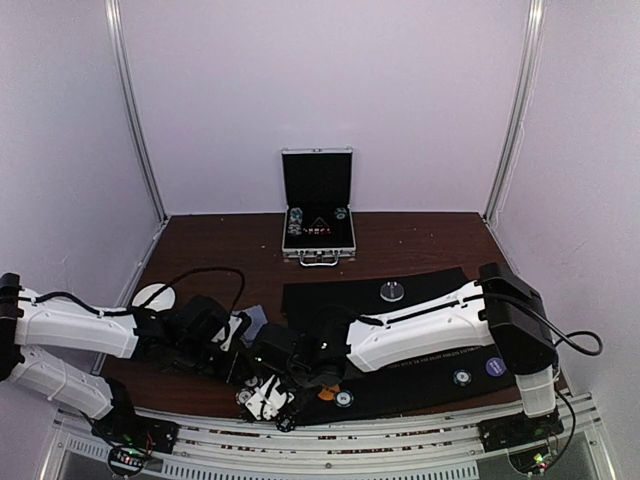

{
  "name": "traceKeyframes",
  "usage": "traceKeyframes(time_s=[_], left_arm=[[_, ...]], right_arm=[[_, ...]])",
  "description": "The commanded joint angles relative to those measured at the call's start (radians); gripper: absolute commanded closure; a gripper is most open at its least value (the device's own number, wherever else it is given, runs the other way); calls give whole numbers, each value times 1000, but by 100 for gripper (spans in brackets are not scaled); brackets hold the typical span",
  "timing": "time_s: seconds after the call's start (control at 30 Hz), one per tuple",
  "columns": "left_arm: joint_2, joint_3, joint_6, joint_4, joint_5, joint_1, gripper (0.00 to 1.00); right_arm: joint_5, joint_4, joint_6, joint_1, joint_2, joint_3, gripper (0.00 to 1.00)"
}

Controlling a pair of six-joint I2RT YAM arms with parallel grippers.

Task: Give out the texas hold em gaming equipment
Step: Adjust the pile of poker chips at the corner of the board, then adjust the poker chips pile at the corner of the board.

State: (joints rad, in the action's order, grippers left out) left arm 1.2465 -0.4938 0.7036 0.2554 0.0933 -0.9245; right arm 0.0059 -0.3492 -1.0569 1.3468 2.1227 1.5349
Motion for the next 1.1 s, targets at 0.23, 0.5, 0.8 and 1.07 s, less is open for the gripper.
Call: traceKeyframes(time_s=[0.23,0.5,0.8,1.07], left_arm=[[-39,-116,-117,220,-147,8,48],[-79,-148,-214,175,-68,-10,30],[-28,-167,-366,40,-119,-225,2],[103,-233,-316,129,-387,-406,2]], right_arm=[[-152,46,181,19,-168,-15,23],[-195,246,510,5,-438,-194,21],[-122,300,747,-53,-762,-442,19],[-35,364,804,-54,-953,-601,19]])
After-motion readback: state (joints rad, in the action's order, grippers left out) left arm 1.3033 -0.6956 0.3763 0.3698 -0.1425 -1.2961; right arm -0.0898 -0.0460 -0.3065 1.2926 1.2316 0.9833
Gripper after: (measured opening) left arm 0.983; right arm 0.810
